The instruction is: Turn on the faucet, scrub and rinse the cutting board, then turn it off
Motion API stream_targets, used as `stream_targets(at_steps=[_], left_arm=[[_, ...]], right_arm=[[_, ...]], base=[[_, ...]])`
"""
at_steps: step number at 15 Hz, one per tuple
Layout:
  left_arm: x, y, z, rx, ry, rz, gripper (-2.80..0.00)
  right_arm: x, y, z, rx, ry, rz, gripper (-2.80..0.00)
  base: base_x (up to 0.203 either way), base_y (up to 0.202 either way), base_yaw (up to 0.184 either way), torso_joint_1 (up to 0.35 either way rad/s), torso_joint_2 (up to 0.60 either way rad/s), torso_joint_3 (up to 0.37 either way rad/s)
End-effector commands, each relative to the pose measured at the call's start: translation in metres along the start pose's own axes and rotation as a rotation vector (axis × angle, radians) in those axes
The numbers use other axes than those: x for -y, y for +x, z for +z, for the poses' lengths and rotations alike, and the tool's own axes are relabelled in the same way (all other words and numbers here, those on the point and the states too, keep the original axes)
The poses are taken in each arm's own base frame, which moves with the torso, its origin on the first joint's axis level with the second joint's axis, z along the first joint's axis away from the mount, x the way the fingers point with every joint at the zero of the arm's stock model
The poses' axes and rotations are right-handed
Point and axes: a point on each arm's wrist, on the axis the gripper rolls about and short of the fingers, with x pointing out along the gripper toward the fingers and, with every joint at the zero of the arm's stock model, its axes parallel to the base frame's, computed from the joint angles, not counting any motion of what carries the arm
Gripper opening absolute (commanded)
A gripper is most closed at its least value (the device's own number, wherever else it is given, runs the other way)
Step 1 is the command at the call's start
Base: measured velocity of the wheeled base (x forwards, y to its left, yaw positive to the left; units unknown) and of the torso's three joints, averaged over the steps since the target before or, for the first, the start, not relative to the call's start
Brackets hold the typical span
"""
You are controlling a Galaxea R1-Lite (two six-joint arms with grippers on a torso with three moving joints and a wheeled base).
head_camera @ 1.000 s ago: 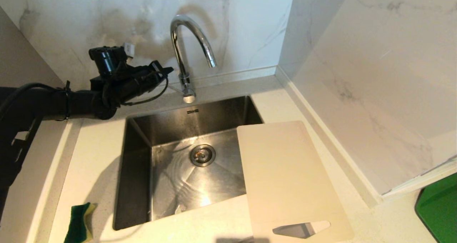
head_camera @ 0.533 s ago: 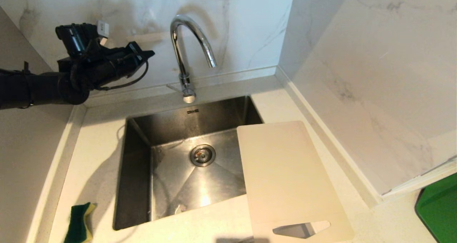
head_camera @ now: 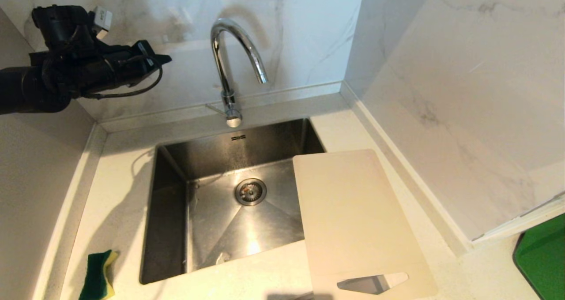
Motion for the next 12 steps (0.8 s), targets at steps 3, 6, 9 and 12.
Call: stream_targets(at_steps=[3,6,9,12], left_arm=[[-0.004,-0.024,0.012,0.008,0.112,0.059,-2.8],[0.0,-0.045,0.01,-0.025,0.194,0.079,-2.8],[0.002,-0.066,0.003,-0.08,0.275,0.153,-2.8],[0.001,-0.092,-0.009,-0.152,0.26,0.19,-2.8]], right_arm=[[0.0,0.0,0.0,-0.001,-0.001,0.002,-2.8],[0.0,0.0,0.0,-0.001,-0.001,0.002,-2.8],[0.0,0.0,0.0,-0.001,-0.001,0.001,-2.8],[0.0,0.0,0.0,-0.001,-0.001,0.001,-2.8]], base=[[0.0,0.0,0.0,0.0,0.0,0.0],[0.0,0.0,0.0,0.0,0.0,0.0],[0.0,0.0,0.0,0.0,0.0,0.0],[0.0,0.0,0.0,0.0,0.0,0.0]])
